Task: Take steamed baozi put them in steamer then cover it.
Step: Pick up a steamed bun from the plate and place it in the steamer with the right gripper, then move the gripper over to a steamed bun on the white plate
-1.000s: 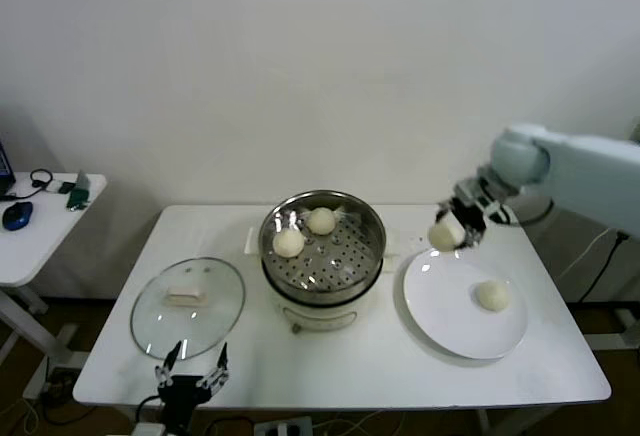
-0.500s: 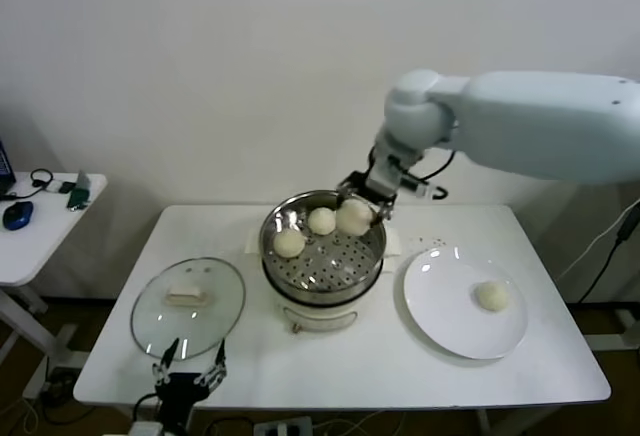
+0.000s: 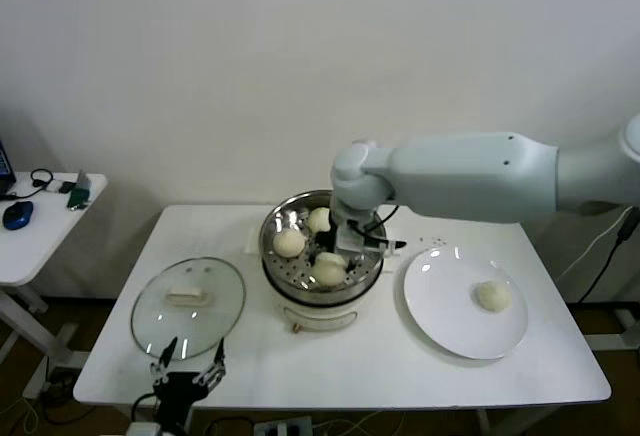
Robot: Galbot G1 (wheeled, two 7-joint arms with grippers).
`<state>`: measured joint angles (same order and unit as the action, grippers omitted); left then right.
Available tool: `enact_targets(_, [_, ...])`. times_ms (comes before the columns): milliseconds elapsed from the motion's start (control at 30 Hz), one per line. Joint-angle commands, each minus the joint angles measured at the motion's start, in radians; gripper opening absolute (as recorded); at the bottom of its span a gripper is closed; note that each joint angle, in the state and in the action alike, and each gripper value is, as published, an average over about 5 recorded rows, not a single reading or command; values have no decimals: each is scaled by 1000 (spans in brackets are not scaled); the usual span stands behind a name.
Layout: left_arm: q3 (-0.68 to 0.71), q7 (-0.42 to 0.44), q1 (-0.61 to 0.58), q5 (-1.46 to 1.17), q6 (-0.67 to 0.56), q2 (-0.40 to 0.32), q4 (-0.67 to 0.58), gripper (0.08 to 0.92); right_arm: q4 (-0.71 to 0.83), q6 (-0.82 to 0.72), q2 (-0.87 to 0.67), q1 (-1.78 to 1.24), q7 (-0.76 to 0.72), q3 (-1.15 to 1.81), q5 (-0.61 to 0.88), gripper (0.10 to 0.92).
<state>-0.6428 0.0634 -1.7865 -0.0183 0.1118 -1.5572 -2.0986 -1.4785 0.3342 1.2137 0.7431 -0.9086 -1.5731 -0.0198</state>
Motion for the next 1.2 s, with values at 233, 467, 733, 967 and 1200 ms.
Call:
enact_targets(233, [0,-1,-7,-2,-6,1,-4,823,127,23,61,-135,43,25,-84,728])
enact_targets(467, [2,-1,-6,-1,-4,2,-5,823,113,50,23,-39,29,36,74,808])
enact_targets(733, [5,-3,-6,-6,-8,10,3,823,169,-45,-160,308,-192,-119,423,823])
enact_targets(967, [11,-4,4,-27,-6,20,-1,823,158,-310,-431,407,-203,-306,552,823])
enact_targets(1200, [4,-2,25,-38,-4,27,9,823,168,-391,-697,138,-161,-261,374,823])
